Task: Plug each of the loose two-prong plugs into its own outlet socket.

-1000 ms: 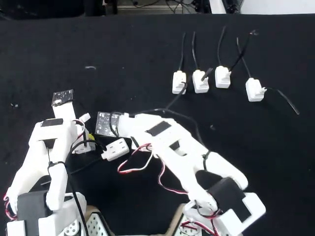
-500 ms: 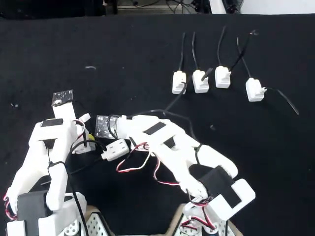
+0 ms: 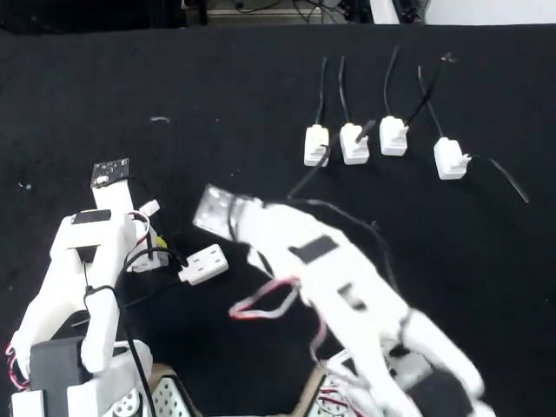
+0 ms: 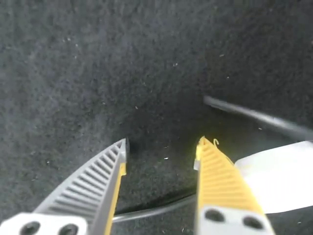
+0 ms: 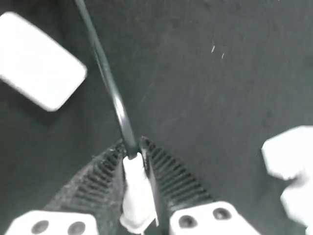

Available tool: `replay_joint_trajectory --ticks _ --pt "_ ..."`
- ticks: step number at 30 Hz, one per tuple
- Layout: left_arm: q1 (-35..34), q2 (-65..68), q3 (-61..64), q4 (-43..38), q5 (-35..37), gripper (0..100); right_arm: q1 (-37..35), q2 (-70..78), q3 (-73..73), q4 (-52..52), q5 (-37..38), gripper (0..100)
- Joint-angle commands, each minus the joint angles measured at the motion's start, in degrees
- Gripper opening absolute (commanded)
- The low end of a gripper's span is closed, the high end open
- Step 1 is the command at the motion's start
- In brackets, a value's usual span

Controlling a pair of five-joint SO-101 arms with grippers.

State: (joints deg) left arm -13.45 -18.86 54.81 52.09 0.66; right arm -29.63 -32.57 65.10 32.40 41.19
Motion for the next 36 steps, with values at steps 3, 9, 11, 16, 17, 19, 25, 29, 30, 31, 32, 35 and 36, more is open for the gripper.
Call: replay_joint_trajectory --ticks 3,9,11,16,17,19,25,29,30,31,32,35,36 --pt "-0.6 -1.5 0.2 -0.7 0.2 23 3.0 -21.7 4.8 15.5 -6.7 1.0" --pt "-0.5 -1.5 0.3 -0.7 0.2 23 13.6 -25.7 4.7 24.5 -7.8 1.0" --pt "-0.5 -1.5 0.3 -0.7 0.2 23 17.7 -25.7 4.7 24.8 -7.8 1.0" --pt "-0.7 -1.5 0.3 -0.7 0.2 23 18.1 -25.7 7.3 24.7 -6.4 1.1" --pt "-0.7 -1.5 0.3 -0.7 0.2 23 17.8 -25.7 7.7 24.6 -6.0 1.1" --pt "-0.7 -1.5 0.3 -0.7 0.2 23 17.8 -25.7 8.1 24.9 -5.6 1.1" --pt "-0.7 -1.5 1.5 -2.6 0.2 23 17.1 -25.8 7.3 29.4 -5.4 12.8" --pt "-0.4 -1.5 1.9 -3.1 0.2 23 16.0 -26.1 6.1 30.8 -5.5 26.6" --pt "-0.4 -1.5 1.9 -3.1 0.2 23 16.4 -26.0 5.2 31.0 -5.5 26.6" --pt "-0.4 -1.5 1.9 -3.1 0.2 23 17.7 -25.8 4.3 31.2 -5.5 25.8" --pt "-0.4 -1.5 1.9 -3.1 0.2 23 19.7 -25.8 2.9 31.6 -5.0 24.0" --pt "-0.4 -1.5 1.9 -3.1 0.2 23 27.6 -25.7 -1.7 33.1 1.6 15.8" --pt "-0.4 -1.5 1.9 -3.1 0.2 23 30.2 -25.6 -2.6 33.2 3.9 13.5"
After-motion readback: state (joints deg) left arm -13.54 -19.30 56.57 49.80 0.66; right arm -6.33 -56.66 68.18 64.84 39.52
